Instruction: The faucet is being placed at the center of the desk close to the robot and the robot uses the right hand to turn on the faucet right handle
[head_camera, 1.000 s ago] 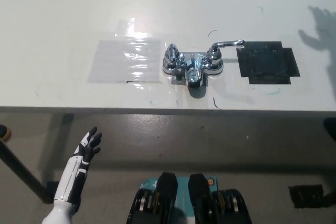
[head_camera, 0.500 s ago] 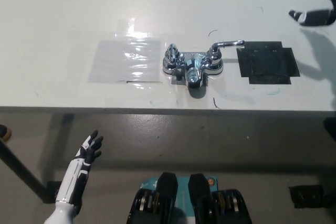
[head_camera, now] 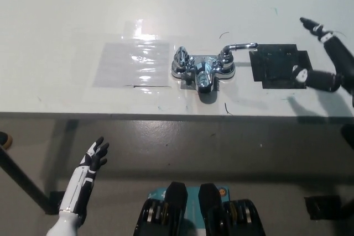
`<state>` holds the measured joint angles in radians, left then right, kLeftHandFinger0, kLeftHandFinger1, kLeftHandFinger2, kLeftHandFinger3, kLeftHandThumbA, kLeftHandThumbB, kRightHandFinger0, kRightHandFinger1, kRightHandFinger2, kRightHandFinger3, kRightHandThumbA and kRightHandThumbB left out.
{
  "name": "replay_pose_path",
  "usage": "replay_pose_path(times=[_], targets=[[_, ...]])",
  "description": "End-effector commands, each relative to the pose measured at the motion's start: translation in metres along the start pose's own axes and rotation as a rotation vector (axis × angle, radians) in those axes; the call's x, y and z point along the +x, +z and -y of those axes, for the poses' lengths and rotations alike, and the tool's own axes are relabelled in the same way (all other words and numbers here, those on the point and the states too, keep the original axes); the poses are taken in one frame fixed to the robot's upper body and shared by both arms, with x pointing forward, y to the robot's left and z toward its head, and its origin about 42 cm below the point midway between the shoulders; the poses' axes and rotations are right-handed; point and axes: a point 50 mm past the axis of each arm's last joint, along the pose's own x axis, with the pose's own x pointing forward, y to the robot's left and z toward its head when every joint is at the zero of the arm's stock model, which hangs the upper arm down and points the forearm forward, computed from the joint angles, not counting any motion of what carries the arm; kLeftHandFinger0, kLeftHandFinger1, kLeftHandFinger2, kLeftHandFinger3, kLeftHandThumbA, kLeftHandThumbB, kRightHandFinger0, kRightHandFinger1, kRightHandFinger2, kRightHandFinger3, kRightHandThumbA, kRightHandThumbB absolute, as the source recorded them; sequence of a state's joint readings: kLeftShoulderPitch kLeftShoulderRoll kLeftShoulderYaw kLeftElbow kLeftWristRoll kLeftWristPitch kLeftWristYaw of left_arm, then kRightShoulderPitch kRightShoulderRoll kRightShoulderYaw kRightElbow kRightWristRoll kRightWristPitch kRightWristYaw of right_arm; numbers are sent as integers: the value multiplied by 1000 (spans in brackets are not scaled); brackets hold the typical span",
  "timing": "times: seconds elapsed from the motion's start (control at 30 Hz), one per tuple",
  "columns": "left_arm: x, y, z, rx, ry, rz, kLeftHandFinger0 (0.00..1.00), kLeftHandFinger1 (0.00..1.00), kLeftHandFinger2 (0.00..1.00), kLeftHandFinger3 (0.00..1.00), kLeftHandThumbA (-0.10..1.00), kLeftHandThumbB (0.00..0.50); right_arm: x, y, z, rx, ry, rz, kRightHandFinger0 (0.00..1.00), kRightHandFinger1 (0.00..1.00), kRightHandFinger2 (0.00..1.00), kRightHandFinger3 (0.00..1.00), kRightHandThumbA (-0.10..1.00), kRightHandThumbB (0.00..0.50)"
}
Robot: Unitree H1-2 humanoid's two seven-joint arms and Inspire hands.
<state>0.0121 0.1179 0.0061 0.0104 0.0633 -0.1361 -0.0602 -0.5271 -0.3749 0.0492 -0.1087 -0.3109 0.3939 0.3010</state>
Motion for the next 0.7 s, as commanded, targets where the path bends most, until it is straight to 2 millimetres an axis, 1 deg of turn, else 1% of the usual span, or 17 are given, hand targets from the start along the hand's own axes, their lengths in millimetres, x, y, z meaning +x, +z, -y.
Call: replay_pose_path(times=[0.0, 0.03, 0.07, 0.17, 0.2, 0.23, 0.27, 0.33, 0.4, 0.43, 0.47, 0.5, 0.53, 0.57, 0.6, 0.63, 0.67], targets=[[28, 35, -13, 19, 30, 156, 1000, 1000, 1000, 1000, 1000, 75, -189, 149, 58, 332, -420, 1180, 1000, 1000, 1000, 1000, 585, 133], [30, 36, -14, 18, 33, 158, 1000, 1000, 1000, 1000, 1000, 80, -189, 146, 54, 354, -402, 1168, 1000, 1000, 1000, 1000, 587, 126], [31, 37, -15, 19, 35, 156, 1000, 1000, 1000, 1000, 1000, 92, -192, 140, 44, 367, -404, 1140, 1000, 1000, 1000, 1000, 601, 114], [33, 40, -16, 19, 33, 165, 1000, 1000, 1000, 1000, 1000, 85, -194, 122, 25, 394, -421, 1018, 1000, 1000, 1000, 1000, 606, 95], [34, 39, -16, 19, 33, 167, 1000, 1000, 1000, 1000, 1000, 87, -191, 108, 15, 492, -381, 926, 1000, 1000, 1000, 1000, 551, 154], [34, 39, -16, 20, 33, 168, 1000, 1000, 1000, 1000, 1000, 88, -189, 101, 10, 528, -378, 886, 1000, 1000, 1000, 1000, 535, 152], [34, 39, -14, 18, 32, 168, 1000, 1000, 1000, 1000, 1000, 85, -187, 90, 2, 574, -383, 831, 1000, 1000, 1000, 1000, 488, 157], [33, 38, -14, 17, 26, 171, 1000, 1000, 1000, 1000, 1000, 80, -183, 70, -12, 603, -395, 723, 1000, 1000, 1000, 1000, 519, 164], [32, 38, -14, 15, 29, 168, 1000, 1000, 1000, 1000, 1000, 77, -174, 47, -27, 635, -392, 628, 1000, 1000, 1000, 1000, 514, 150], [30, 38, -14, 14, 30, 165, 1000, 1000, 1000, 1000, 1000, 76, -171, 39, -35, 634, -394, 595, 1000, 1000, 1000, 1000, 512, 152], [30, 37, -14, 17, 30, 161, 1000, 1000, 1000, 1000, 1000, 76, -164, 26, -46, 664, -396, 525, 1000, 1000, 1000, 1000, 497, 167], [30, 37, -15, 23, 36, 161, 1000, 1000, 1000, 1000, 1000, 81, -160, 19, -53, 688, -389, 494, 1000, 1000, 1000, 1000, 462, 163], [31, 38, -15, 29, 38, 165, 1000, 1000, 1000, 1000, 1000, 92, -154, 9, -62, 688, -386, 450, 1000, 1000, 1000, 1000, 454, 145], [31, 38, -16, 31, 40, 166, 1000, 1000, 1000, 1000, 1000, 89, -148, 0, -72, 680, -386, 412, 1000, 1000, 1000, 1000, 418, 127], [31, 38, -16, 28, 39, 167, 1000, 1000, 1000, 1000, 1000, 89, -145, -5, -77, 687, -379, 397, 1000, 1000, 1000, 1000, 377, 112], [32, 38, -16, 21, 39, 165, 1000, 1000, 1000, 1000, 1000, 99, -139, -16, -86, 694, -364, 359, 1000, 1000, 1000, 1000, 362, 98], [33, 38, -16, 19, 40, 165, 1000, 1000, 1000, 1000, 1000, 103, -138, -18, -87, 693, -363, 351, 1000, 1000, 1000, 1000, 359, 96]])
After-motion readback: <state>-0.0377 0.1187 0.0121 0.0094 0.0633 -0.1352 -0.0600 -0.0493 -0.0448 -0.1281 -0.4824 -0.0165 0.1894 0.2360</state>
